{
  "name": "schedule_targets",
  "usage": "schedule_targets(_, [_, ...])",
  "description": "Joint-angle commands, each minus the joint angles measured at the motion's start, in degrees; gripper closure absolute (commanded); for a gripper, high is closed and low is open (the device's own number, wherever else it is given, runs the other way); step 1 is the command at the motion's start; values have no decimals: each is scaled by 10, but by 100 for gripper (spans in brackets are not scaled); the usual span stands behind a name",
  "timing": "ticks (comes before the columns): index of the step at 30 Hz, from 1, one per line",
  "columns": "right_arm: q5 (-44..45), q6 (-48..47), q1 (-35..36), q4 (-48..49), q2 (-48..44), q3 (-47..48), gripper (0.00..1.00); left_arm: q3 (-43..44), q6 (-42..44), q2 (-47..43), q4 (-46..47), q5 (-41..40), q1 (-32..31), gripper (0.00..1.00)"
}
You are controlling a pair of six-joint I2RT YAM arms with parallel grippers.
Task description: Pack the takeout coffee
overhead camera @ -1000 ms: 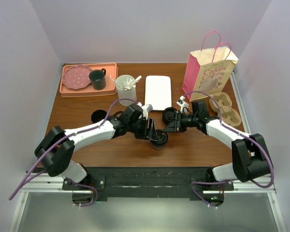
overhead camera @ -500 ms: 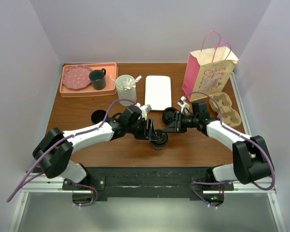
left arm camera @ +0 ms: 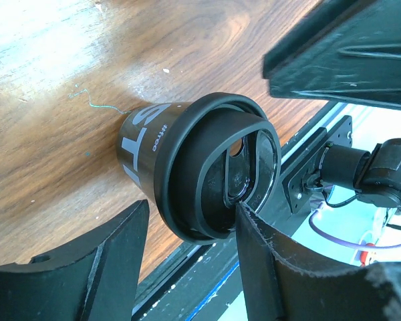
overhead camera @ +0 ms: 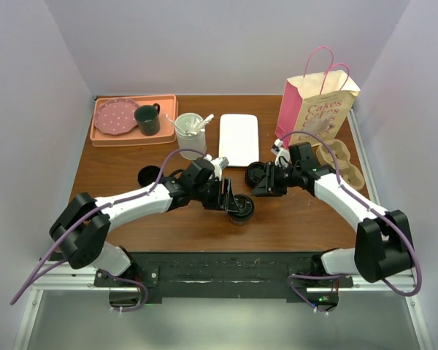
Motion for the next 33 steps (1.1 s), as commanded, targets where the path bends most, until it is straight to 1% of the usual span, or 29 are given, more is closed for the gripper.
schedule_targets(1, [15,-20,2,-43,-32,21,70,-9,42,35,-87,-72,2,42])
schedule_targets(6, [4,-31,2,-43,-38,2,71,-3,45,38,-90,-73,2,42])
schedule_targets(8, [-6,-32,1,-28,-36,-13,71,-2,46,40,-91,-73,2,42])
schedule_targets(15, [7,-36,2,8,2,-51,72,-2,45,51,-91,-70,2,43])
schedule_targets(18, [11,-21,2,31,6,-88,78,-7,41,55,-90,-74,2,43])
schedule_targets(21, [45,-6,2,38,-5,-120,84,-19,32,55,-88,-81,2,44])
schedule_targets(25, [75,16,2,47,-7,-156,87,-36,23,58,-85,-86,2,45])
schedule_targets(28, [91,26,2,68,-4,-181,87,-45,18,60,-86,-89,2,45])
schedule_targets(30, [79,30,2,88,-7,-191,86,-43,15,60,-88,-91,2,45])
schedule_targets(32, [60,34,1,111,-19,-185,84,-39,15,55,-90,-91,2,45])
schedule_targets(33, [55,23,2,107,-27,-159,83,-30,17,51,-90,-89,2,44])
